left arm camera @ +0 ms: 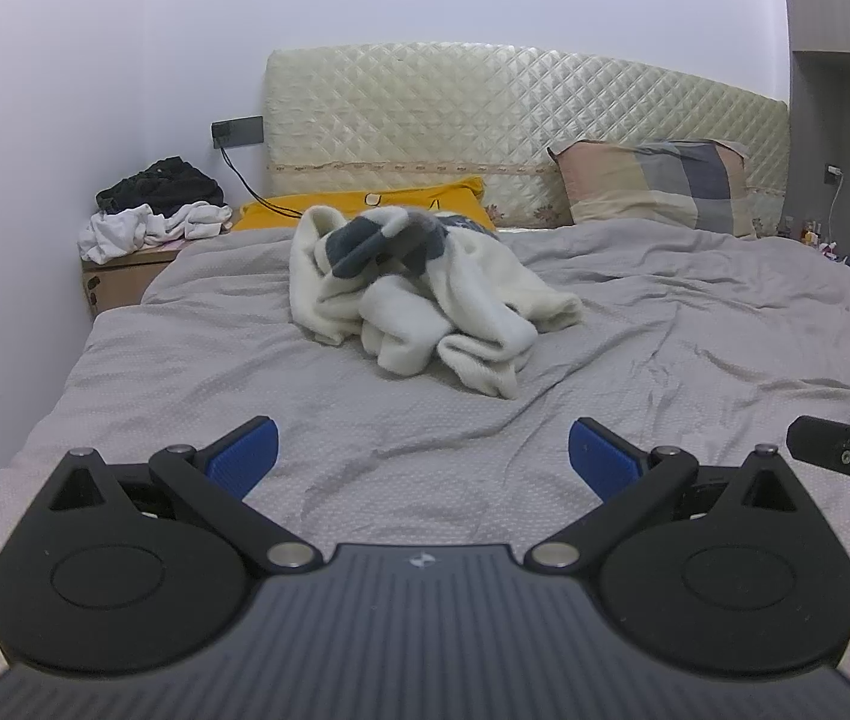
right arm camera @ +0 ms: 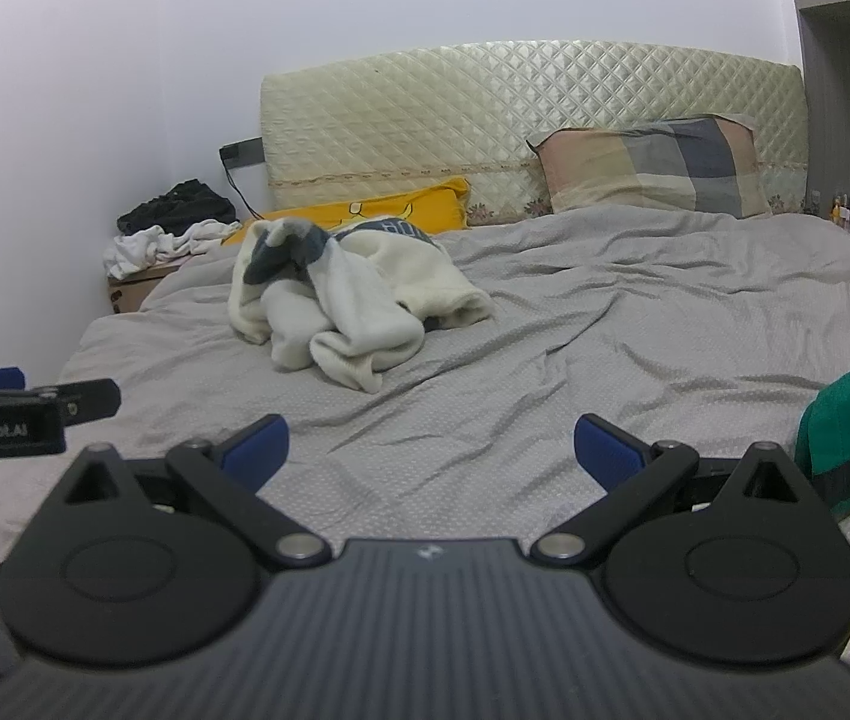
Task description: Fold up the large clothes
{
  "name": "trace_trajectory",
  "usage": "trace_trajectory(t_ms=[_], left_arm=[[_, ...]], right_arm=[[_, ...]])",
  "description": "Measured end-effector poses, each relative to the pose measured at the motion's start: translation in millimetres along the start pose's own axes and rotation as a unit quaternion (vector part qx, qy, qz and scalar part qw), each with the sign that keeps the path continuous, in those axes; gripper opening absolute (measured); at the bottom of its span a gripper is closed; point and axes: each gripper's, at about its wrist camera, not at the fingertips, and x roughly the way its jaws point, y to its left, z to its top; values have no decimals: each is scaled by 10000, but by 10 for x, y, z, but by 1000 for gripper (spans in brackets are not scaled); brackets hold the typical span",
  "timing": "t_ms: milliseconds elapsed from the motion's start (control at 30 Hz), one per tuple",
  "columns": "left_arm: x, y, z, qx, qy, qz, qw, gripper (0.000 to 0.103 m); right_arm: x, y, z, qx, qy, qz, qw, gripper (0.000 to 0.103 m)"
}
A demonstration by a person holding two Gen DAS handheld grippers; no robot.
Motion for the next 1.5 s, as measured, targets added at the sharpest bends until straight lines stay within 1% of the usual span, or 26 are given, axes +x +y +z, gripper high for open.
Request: trace_trajectory(t_ms=[167, 367, 567, 733, 900, 967, 1033, 1067, 1167, 1200, 1267, 1367, 1433, 1467, 1500], left_arm=[[11, 15, 11, -76, 25, -17, 10000, 103], [8, 52, 22, -57, 3, -67, 10000, 103], [104, 58, 82, 23, -71, -220, 9997, 103], [226, 81, 220, 67, -48, -307, 9995, 103], [410, 111, 450, 64, -3, -294, 9995, 103], [510, 130, 560, 66, 102, -302, 9995, 103], [635, 192, 675, -33, 244, -376, 9990, 103], [697, 229, 722, -93, 253, -383, 9989, 103], [936, 369, 803, -299, 207, -255, 9990, 103], [1018, 414, 803, -351, 201, -255, 9989, 103], [1208, 521, 761, -494, 202, -309, 9981, 103], [1502, 703, 652, -851, 335, -429, 9949, 103], [1667, 820, 584, -1096, 398, -510, 9919, 103], [1740, 856, 545, -1175, 437, -528, 9907, 103], [1816, 895, 510, -1247, 442, -563, 9896, 103]], right_arm=[[-8, -2, 13, -39, -4, 5, 10000, 103], [-20, 40, 22, -59, -22, -21, 10000, 103], [21, 81, 25, -103, -20, -55, 9999, 103], [92, 149, 79, -129, 13, 2, 9999, 103], [177, 236, 237, -227, 0, 5, 9997, 103], [254, 248, 324, -200, 44, 78, 9998, 103], [363, 275, 419, -236, 47, 149, 9996, 103], [425, 303, 454, -273, 47, 138, 9995, 103], [662, 371, 542, -370, 117, 190, 9991, 103], [757, 398, 565, -388, 161, 273, 9987, 99], [931, 446, 589, -415, 242, 399, 9980, 96], [1241, 527, 591, -536, 269, 476, 9971, 96], [1511, 545, 576, -484, 370, 512, 9968, 95], [1690, 545, 570, -387, 473, 546, 9966, 89], [1834, 541, 563, -318, 561, 554, 9964, 81]])
